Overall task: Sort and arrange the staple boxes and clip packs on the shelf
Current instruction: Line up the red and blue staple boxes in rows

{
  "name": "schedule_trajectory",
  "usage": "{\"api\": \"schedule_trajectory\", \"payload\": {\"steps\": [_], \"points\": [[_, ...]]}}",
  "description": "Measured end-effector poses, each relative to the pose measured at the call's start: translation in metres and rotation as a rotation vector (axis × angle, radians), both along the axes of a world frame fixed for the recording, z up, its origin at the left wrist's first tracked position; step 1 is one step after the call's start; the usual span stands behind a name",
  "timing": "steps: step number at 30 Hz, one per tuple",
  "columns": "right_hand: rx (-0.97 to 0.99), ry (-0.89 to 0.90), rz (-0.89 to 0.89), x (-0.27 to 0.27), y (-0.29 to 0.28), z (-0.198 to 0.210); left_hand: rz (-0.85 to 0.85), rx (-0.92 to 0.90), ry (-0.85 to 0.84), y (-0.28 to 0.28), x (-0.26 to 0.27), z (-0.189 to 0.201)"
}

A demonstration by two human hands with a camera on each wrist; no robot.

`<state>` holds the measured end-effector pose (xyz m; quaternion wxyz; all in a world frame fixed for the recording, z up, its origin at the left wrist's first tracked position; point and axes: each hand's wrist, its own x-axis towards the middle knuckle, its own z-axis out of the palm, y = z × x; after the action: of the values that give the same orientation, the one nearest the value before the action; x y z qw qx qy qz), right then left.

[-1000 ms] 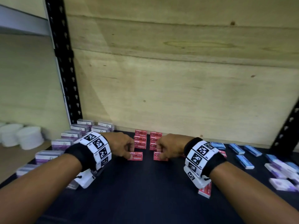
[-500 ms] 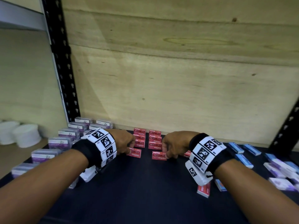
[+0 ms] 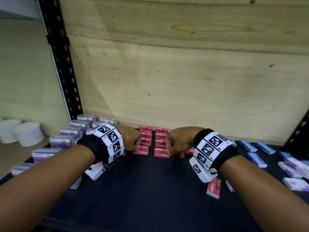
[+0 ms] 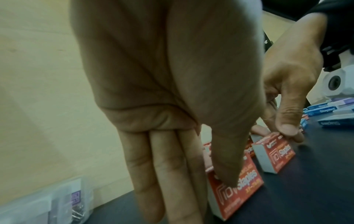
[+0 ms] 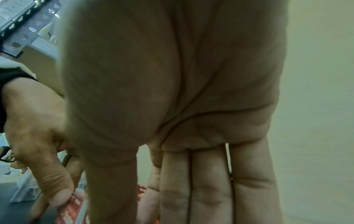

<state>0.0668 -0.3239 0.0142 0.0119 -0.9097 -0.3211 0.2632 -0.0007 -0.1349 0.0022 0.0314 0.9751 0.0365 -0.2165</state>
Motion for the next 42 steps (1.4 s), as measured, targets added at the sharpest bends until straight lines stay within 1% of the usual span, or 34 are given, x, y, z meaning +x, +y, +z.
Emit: {"api": "schedule_trajectory", "payload": {"steps": [9, 13, 19, 23, 27, 30, 35, 38, 42], "points": [[0.03, 0.017, -0.024, -0.001, 0.001, -0.001, 0.023, -0.029, -0.017, 0.0, 0.002, -0.001], [0.021, 0.004, -0.019, -0.001, 0.002, -0.001, 0.041, -0.011, -0.013, -0.002, 0.001, 0.0], [0.021, -0.002, -0.015, 0.0, 0.002, -0.002, 0.0, 0.046, -0.047, -0.005, 0.001, 0.0], [0.046, 0.03, -0.021, 0.0, -0.002, -0.002, 0.047, -0.038, -0.018, -0.003, 0.0, -0.001], [0.081, 0.06, -0.018, -0.002, -0.012, 0.0, 0.073, -0.1, -0.024, -0.005, -0.007, 0.001], [0.079, 0.047, -0.017, 0.001, -0.027, 0.004, 0.076, -0.072, -0.056, -0.009, -0.017, 0.005], [0.087, -0.031, -0.065, 0.017, -0.061, 0.007, 0.01, 0.007, -0.152, -0.031, -0.031, 0.017], [0.083, -0.059, -0.088, 0.023, -0.083, 0.011, -0.039, -0.015, -0.111, -0.054, -0.035, 0.025], [0.051, -0.1, -0.137, 0.031, -0.112, 0.011, -0.181, -0.04, -0.07, -0.095, -0.032, 0.021]]}}
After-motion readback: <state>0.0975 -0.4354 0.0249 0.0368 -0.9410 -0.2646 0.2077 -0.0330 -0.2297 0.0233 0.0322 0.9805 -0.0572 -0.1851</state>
